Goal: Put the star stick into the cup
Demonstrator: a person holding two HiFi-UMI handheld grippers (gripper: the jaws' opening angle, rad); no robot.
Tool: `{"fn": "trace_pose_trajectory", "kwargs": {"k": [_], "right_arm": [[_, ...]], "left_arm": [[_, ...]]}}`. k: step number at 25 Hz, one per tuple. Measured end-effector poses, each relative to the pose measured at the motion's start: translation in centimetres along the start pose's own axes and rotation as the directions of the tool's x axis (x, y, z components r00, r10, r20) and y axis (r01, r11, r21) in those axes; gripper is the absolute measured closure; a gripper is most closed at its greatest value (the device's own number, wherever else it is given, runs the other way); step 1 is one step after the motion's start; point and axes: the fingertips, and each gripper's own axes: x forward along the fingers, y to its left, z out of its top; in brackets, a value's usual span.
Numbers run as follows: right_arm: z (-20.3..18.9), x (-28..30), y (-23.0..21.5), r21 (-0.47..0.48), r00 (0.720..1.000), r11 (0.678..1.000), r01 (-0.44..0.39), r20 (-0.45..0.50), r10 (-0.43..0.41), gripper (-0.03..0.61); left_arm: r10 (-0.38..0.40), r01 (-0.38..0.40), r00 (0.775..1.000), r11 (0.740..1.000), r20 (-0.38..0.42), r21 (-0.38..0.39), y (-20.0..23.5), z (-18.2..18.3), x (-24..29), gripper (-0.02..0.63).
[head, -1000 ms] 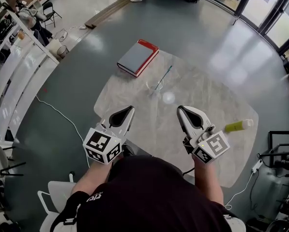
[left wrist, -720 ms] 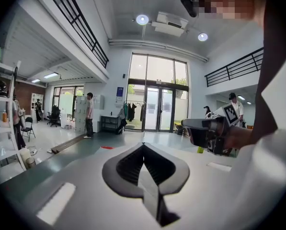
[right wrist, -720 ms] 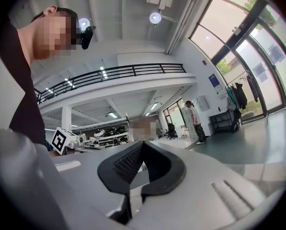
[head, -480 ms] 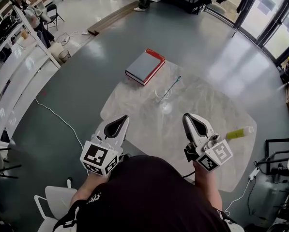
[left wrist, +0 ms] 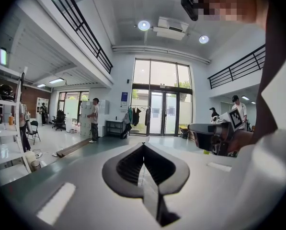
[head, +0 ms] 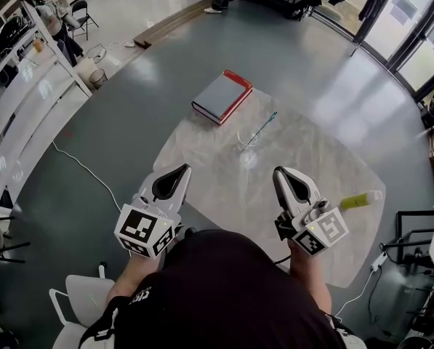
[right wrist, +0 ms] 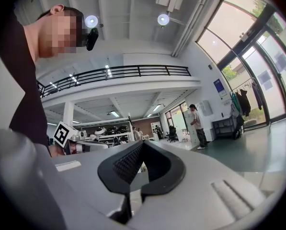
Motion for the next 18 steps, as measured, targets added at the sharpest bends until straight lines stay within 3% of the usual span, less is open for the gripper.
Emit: {"fn": "trace_pose_trajectory", "kwargs": {"k": [6,18], "right_arm": [[-1.0,0.0,-0.5,0.019,1.000,1.000,0.007,-0.030,-0.007,0.568],[-2.4,1.0,1.7,0.032,1.000,0.999,-0.026,-0.015,0.026,0.568]], "left_arm": [[0.019,-0.019,1.000,1.000,0.019,-0.008,0.8,0.8,0.1,0.611],[-0.029,0.029,0.998,1.000,0.049,0.005,-1.6,2.3,1.2,0.611]]}}
